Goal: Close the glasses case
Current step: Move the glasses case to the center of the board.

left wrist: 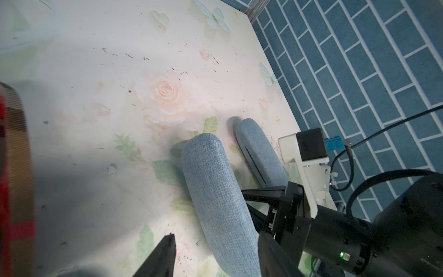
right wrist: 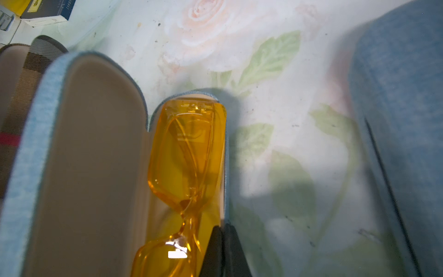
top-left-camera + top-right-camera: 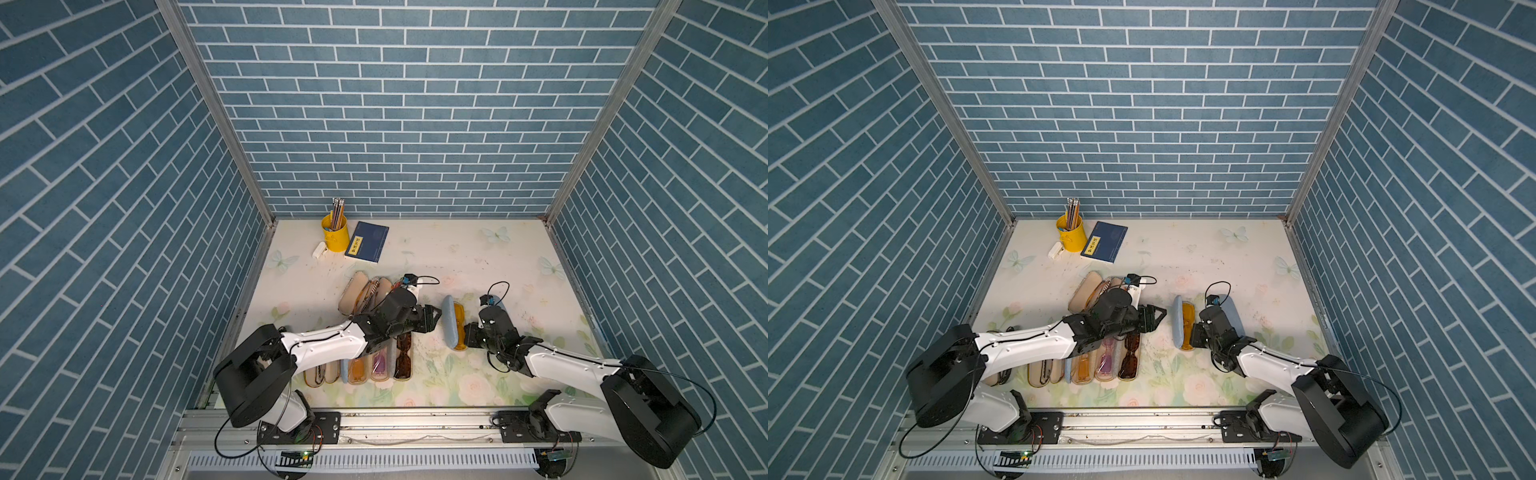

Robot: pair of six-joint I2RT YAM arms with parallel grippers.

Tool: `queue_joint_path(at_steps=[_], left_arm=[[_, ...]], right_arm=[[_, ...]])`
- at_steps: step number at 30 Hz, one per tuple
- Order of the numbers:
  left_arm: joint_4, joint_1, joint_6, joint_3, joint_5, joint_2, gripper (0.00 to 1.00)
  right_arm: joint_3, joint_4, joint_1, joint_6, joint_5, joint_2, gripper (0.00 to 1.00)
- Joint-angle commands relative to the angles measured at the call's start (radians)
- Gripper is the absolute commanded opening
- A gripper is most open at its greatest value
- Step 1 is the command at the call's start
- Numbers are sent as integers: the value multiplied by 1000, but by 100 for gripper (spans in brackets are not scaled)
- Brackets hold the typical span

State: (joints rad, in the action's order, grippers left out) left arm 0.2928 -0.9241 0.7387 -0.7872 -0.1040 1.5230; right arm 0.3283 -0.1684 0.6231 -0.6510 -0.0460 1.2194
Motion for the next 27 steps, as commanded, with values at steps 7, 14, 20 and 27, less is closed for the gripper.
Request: queue_joint_path(at_steps=[7, 14, 20, 27], left_arm=[[66, -25, 30, -82, -41, 109, 57], [69, -42, 37, -118, -42, 151, 56], [75, -53, 45, -134, -46, 175, 54], [69, -70, 44, -179, -55, 223, 53]], right_arm=[[-39, 79, -23, -14, -28, -54, 6], [-65, 93, -34, -18, -33, -98, 5], [-80, 110, -42, -17, -39, -127, 5], [-97, 118, -51, -15, -39, -160, 5]])
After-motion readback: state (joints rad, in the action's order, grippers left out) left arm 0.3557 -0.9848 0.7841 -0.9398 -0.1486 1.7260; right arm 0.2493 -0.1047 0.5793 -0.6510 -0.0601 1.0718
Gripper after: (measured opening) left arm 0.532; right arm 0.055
